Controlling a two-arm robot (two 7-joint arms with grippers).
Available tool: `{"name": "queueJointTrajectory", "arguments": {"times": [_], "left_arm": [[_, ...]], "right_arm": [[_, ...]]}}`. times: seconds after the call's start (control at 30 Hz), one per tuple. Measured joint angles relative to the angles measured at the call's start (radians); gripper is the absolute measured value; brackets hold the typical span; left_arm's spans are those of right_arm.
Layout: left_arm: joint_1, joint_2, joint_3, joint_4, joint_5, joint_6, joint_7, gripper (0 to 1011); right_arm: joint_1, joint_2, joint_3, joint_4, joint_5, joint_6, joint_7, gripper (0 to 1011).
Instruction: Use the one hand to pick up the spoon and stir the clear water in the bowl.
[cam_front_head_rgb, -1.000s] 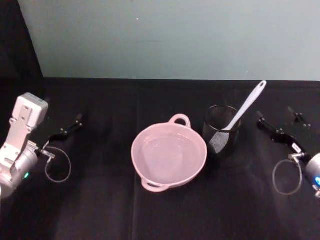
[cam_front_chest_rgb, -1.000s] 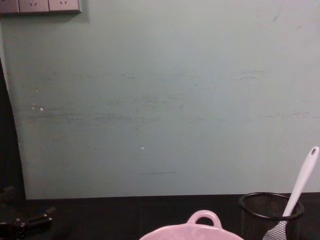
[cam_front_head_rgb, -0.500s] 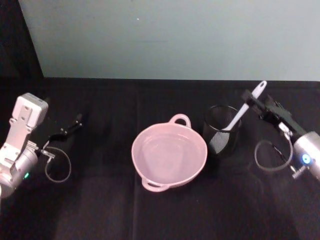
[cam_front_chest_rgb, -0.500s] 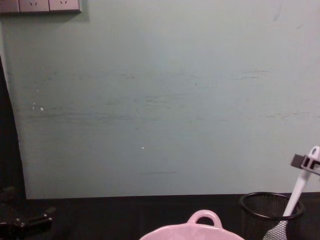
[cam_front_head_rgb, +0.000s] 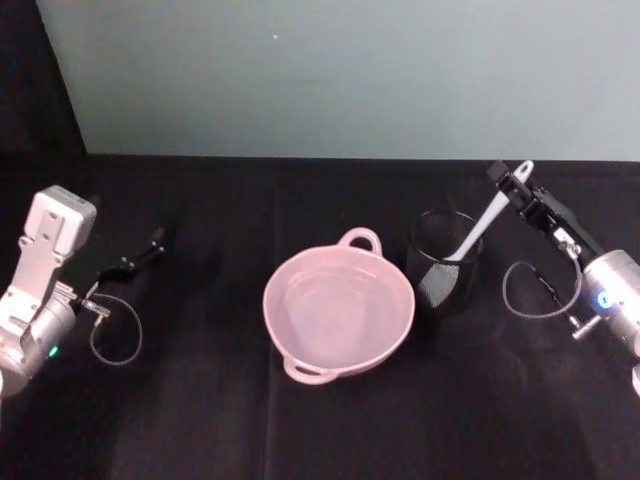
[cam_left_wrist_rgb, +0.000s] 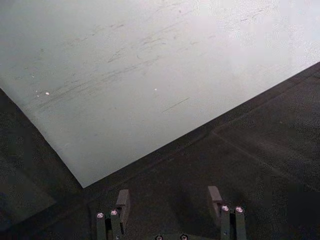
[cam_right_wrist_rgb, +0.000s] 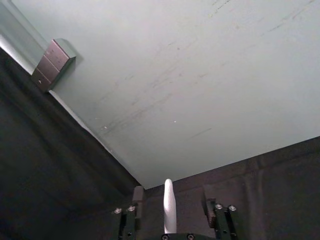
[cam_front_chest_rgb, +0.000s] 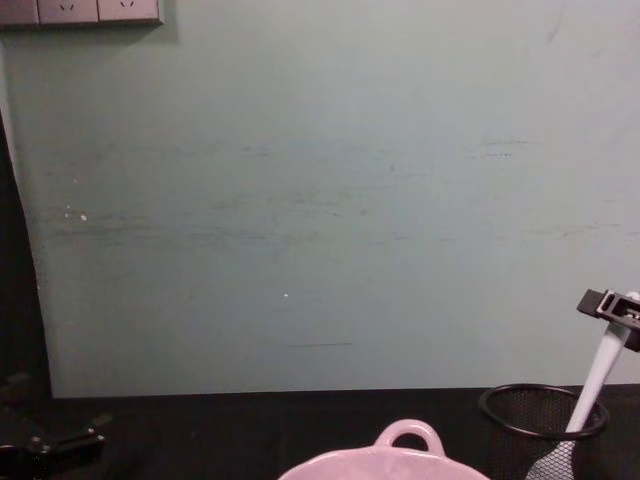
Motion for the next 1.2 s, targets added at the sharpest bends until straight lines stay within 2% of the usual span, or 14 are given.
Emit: {"name": "queueJointTrajectory", "arguments": {"times": [0.2,0.23,0.27,0.5,0.63,0.8,0.9,1.0,1.1,1.13,1.2], "left_arm": [[0.0,0.0,0.0,0.0,0.0,0.0,0.0,1011],[0.0,0.0,0.0,0.0,0.0,0.0,0.0,1011],[0.0,0.0,0.0,0.0,0.0,0.0,0.0,1011],[0.0,0.0,0.0,0.0,0.0,0.0,0.0,1011],[0.0,0.0,0.0,0.0,0.0,0.0,0.0,1011],[0.0,0.0,0.0,0.0,0.0,0.0,0.0,1011],[0.0,0.0,0.0,0.0,0.0,0.0,0.0,1011],[0.0,0.0,0.0,0.0,0.0,0.0,0.0,1011],[0.0,0.0,0.0,0.0,0.0,0.0,0.0,1011],[0.0,0.0,0.0,0.0,0.0,0.0,0.0,1011],[0.0,0.0,0.0,0.0,0.0,0.0,0.0,1011]], "right_arm": [[0.009,0.003,-0.008,0.009,0.021,0.0,0.007,568],[0.011,0.004,-0.009,0.011,0.024,-0.001,0.008,568],[0.012,0.005,-0.011,0.013,0.028,-0.002,0.008,504],[0.017,0.012,-0.021,0.015,0.037,-0.004,0.01,301],[0.02,0.019,-0.027,0.014,0.044,-0.005,0.013,145],[0.023,0.031,-0.033,0.008,0.044,-0.008,0.015,117],[0.027,0.047,-0.042,-0.004,0.021,-0.016,0.014,117],[0.034,0.071,-0.056,-0.033,-0.028,-0.025,0.004,117],[0.047,0.103,-0.076,-0.082,-0.1,-0.028,-0.014,117],[0.047,0.103,-0.076,-0.082,-0.1,-0.028,-0.014,117],[0.056,0.117,-0.082,-0.112,-0.13,-0.017,-0.018,116]]}}
